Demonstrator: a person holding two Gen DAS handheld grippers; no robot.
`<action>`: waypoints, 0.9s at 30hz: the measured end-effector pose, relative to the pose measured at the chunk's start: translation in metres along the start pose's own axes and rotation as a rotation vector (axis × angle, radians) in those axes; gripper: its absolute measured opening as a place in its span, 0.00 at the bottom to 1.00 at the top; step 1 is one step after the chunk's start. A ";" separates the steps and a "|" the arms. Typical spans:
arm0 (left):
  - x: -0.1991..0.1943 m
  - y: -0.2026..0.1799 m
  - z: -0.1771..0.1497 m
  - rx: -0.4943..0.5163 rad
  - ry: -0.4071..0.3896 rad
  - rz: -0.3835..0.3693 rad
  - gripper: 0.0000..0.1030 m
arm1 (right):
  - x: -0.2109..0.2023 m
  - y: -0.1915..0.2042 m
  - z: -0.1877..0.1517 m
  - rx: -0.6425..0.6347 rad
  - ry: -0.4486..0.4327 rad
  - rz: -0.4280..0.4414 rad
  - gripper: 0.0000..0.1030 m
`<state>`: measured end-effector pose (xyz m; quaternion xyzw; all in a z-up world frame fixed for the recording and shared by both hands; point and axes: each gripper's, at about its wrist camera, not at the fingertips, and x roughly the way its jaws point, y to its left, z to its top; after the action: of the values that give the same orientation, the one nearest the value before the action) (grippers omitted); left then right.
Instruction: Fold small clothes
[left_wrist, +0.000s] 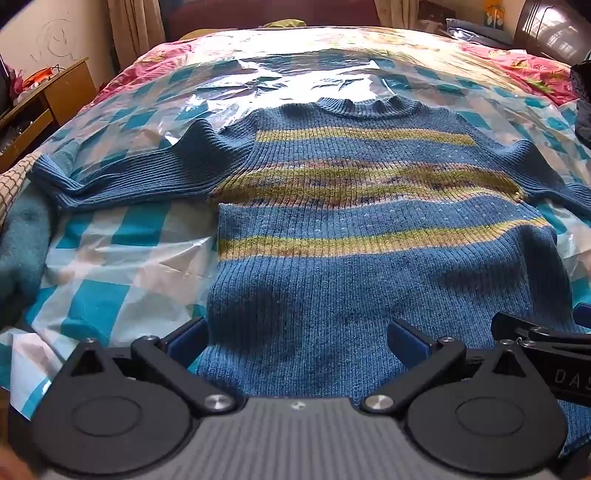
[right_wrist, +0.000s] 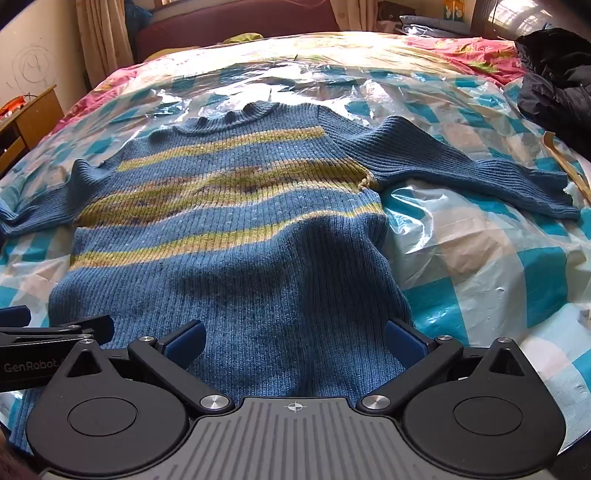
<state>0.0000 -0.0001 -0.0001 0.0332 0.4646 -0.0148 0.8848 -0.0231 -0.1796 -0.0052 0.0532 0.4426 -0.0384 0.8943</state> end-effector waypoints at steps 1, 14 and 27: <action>0.000 0.000 0.000 0.003 0.001 0.005 1.00 | 0.000 0.000 0.000 -0.001 0.002 -0.002 1.00; 0.002 -0.001 -0.002 0.005 -0.004 0.009 1.00 | 0.001 -0.001 -0.001 0.000 0.001 0.005 1.00; 0.000 -0.003 -0.001 0.006 0.001 0.017 1.00 | 0.003 -0.002 0.001 0.004 0.005 0.008 1.00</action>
<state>-0.0014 -0.0033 -0.0005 0.0400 0.4647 -0.0085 0.8845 -0.0211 -0.1812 -0.0071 0.0567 0.4445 -0.0356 0.8933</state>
